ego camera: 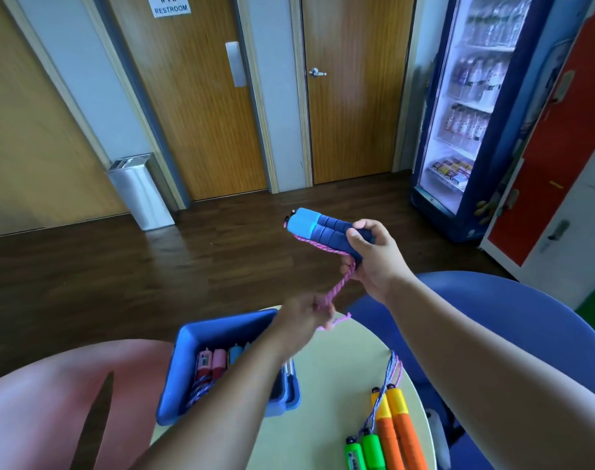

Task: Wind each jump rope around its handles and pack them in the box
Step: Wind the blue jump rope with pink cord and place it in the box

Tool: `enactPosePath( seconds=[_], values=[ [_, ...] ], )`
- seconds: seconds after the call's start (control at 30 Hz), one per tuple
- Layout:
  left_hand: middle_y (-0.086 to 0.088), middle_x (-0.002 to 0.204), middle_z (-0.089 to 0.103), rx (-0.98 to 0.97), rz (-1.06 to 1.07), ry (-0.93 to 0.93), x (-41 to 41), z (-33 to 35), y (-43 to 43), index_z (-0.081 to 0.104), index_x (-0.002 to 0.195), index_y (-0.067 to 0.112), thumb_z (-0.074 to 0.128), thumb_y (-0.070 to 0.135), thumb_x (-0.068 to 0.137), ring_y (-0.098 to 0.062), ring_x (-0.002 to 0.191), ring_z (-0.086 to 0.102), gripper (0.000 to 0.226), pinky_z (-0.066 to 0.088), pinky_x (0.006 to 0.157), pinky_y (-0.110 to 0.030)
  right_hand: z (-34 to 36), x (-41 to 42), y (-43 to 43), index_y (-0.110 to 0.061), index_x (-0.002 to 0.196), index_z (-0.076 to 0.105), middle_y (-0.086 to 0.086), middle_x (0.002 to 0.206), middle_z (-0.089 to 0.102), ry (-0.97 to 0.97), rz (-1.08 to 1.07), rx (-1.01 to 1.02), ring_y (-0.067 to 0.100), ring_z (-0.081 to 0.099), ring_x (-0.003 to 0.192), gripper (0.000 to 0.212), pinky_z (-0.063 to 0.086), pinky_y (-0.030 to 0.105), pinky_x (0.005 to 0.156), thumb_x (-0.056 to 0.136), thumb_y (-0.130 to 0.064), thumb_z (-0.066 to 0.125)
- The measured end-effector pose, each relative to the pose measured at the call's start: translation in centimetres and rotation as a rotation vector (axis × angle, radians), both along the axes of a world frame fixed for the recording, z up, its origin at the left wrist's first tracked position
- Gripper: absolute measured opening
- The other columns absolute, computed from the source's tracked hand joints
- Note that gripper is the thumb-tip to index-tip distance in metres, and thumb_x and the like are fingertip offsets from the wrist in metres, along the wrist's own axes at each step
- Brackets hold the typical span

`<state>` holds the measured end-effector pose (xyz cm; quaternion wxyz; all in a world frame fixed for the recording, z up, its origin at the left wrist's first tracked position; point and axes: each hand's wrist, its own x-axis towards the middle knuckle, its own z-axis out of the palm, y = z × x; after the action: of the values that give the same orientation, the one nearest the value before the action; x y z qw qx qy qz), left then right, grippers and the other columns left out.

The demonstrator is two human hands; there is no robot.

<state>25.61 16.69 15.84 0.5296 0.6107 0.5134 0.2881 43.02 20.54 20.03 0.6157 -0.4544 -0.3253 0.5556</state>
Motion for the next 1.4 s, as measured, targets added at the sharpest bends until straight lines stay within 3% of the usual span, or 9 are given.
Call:
enactPosePath(
  seconds=[0.13,0.3,0.47,0.7,0.8,0.93,1.1,1.2,1.4],
  values=[
    [0.008,0.067,0.068,0.181,0.103,0.236,-2.8,1.8,2.9,0.072,0.070,0.029,0.076,0.029,0.080,-0.013,0.067,0.059,0.010,0.044,0.069,-0.030,0.9,1.8,0.0,-0.023,0.108,0.058,0.018,0.128,0.059,0.010,0.007,0.027,0.019,0.059,0.075,0.011,0.052,0.031,0.058,0.105,-0.013,0.056],
    [0.011,0.072,0.066,0.479,0.126,0.375,-3.6,8.0,4.7,0.073,0.081,0.030,0.076,0.015,0.086,-0.003,0.068,0.061,0.015,0.046,0.063,-0.020,1.5,1.0,-0.4,-0.024,0.106,0.057,0.010,0.124,0.059,-0.260,-0.010,0.126,0.026,0.067,0.092,0.012,0.057,0.032,0.065,0.104,-0.013,0.058],
    [0.017,0.076,0.069,0.739,0.060,0.457,-2.7,14.2,4.0,0.069,0.078,0.035,0.083,0.023,0.082,0.001,0.070,0.062,0.019,0.041,0.058,-0.010,3.0,-0.5,-1.2,-0.018,0.108,0.056,0.005,0.105,0.066,-0.516,0.031,0.284,0.015,0.072,0.079,0.007,0.057,0.028,0.060,0.104,-0.012,0.058],
    [0.017,0.064,0.061,0.808,-0.010,0.576,-1.9,20.8,3.9,0.071,0.075,0.029,0.091,0.033,0.074,0.008,0.055,0.054,0.021,0.036,0.049,-0.013,5.6,-2.5,-3.3,-0.005,0.106,0.053,0.016,0.104,0.071,-0.421,0.155,0.461,0.024,0.075,0.089,0.047,0.059,0.030,0.065,0.078,-0.016,0.089],
    [0.009,0.066,0.065,0.837,-0.023,0.605,-2.0,23.8,4.0,0.073,0.077,0.025,0.095,0.041,0.067,-0.004,0.059,0.055,0.029,0.048,0.055,-0.032,7.5,-2.8,-3.8,-0.005,0.103,0.055,0.015,0.105,0.070,-0.374,0.099,0.507,0.023,0.075,0.091,0.036,0.058,0.025,0.067,0.082,-0.002,0.083],
    [0.001,0.069,0.066,0.731,-0.113,0.570,-3.3,26.4,5.1,0.075,0.082,0.022,0.093,0.036,0.072,-0.009,0.065,0.057,0.025,0.048,0.057,-0.028,9.7,-2.3,-4.5,-0.016,0.101,0.056,0.014,0.109,0.069,-0.316,0.103,0.550,0.025,0.074,0.098,0.030,0.059,0.030,0.071,0.087,-0.004,0.080],
    [-0.001,0.084,0.077,0.542,-0.186,0.386,-4.9,26.0,6.4,0.075,0.092,0.015,0.083,0.009,0.084,-0.009,0.075,0.066,0.012,0.050,0.061,-0.025,10.0,-3.2,-5.9,-0.003,0.106,0.058,0.014,0.108,0.069,-0.336,0.263,0.626,0.028,0.073,0.102,0.022,0.060,0.032,0.079,0.090,0.001,0.074],
    [0.000,0.082,0.077,0.578,-0.243,0.524,-3.7,24.1,5.7,0.077,0.091,0.011,0.085,0.016,0.083,-0.004,0.069,0.068,0.012,0.054,0.061,-0.018,8.7,-4.1,-6.5,-0.004,0.113,0.061,0.011,0.109,0.068,-0.364,0.306,0.601,0.026,0.072,0.103,0.023,0.059,0.029,0.080,0.093,-0.001,0.072],
    [0.007,0.069,0.069,0.539,-0.259,0.629,-4.2,21.1,5.7,0.077,0.077,0.019,0.095,0.030,0.069,-0.003,0.061,0.057,0.023,0.050,0.061,-0.028,5.2,-5.2,-7.8,-0.017,0.119,0.071,0.005,0.107,0.071,-0.434,0.478,0.454,0.022,0.072,0.095,0.027,0.057,0.028,0.081,0.096,-0.003,0.069]
  ],
)
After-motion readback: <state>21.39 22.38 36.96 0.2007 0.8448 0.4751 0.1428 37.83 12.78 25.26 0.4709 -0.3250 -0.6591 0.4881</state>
